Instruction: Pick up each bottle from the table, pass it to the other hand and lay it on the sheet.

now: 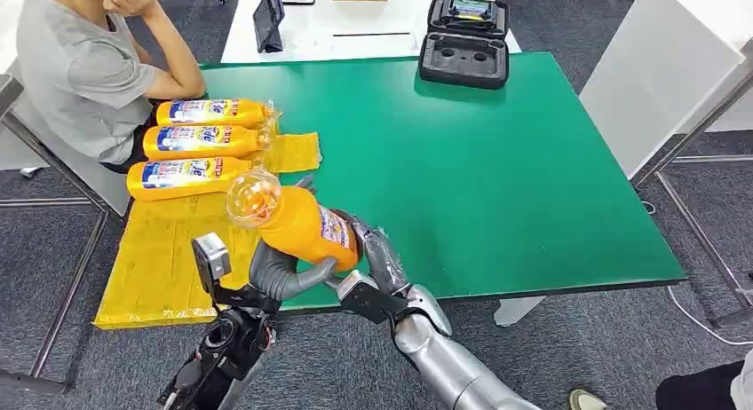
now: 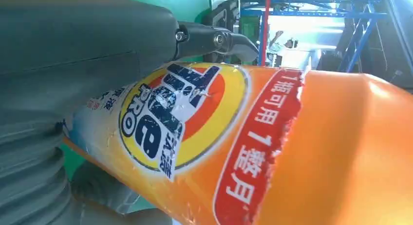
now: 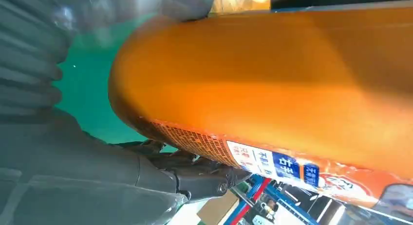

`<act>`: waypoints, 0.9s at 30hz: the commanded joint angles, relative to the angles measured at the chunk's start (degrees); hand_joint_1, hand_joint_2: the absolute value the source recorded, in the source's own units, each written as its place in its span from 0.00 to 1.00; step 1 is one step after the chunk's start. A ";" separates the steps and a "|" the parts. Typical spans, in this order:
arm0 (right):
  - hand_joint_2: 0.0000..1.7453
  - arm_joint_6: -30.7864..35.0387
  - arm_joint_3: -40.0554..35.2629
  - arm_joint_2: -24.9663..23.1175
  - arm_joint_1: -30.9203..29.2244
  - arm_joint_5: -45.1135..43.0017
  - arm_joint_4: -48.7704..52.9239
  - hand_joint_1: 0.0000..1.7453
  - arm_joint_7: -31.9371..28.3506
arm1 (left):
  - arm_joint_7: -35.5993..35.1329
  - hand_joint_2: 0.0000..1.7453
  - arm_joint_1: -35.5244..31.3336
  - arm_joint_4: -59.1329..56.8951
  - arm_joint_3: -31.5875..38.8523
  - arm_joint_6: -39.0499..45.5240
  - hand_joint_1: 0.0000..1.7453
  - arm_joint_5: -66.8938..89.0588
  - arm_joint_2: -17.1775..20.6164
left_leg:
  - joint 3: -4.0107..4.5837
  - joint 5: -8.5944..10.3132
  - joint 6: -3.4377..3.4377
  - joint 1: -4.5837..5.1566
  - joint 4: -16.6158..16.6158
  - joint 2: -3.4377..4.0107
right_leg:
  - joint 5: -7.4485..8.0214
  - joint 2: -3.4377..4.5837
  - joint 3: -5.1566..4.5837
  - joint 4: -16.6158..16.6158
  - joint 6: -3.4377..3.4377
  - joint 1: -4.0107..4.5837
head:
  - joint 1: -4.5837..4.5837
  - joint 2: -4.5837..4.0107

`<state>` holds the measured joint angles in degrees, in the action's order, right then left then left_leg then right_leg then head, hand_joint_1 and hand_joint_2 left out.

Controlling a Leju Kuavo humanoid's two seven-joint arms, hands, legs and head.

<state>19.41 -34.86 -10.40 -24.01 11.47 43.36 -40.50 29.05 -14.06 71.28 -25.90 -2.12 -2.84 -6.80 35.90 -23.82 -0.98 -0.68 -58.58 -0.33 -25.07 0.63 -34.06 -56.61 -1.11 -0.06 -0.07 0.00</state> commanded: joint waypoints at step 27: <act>1.00 -7.13 6.18 2.08 -0.09 -9.39 3.35 1.00 0.51 | -0.70 0.00 -4.45 -3.95 -4.63 -1.29 0.00 0.48 0.64 | -0.18 -0.03 0.00 0.04 0.06 -0.03 | -0.04 -0.09 0.19 0.05 -0.02 -0.03 | 0.00 0.00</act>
<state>12.55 -29.40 -8.90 -23.30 1.64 47.06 -40.33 28.55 -16.15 71.38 -27.47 -3.19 -2.73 -6.91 35.90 -23.82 -0.99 -0.68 -58.59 -0.33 -25.06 0.63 -34.06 -56.61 -1.11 -0.06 -0.07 0.00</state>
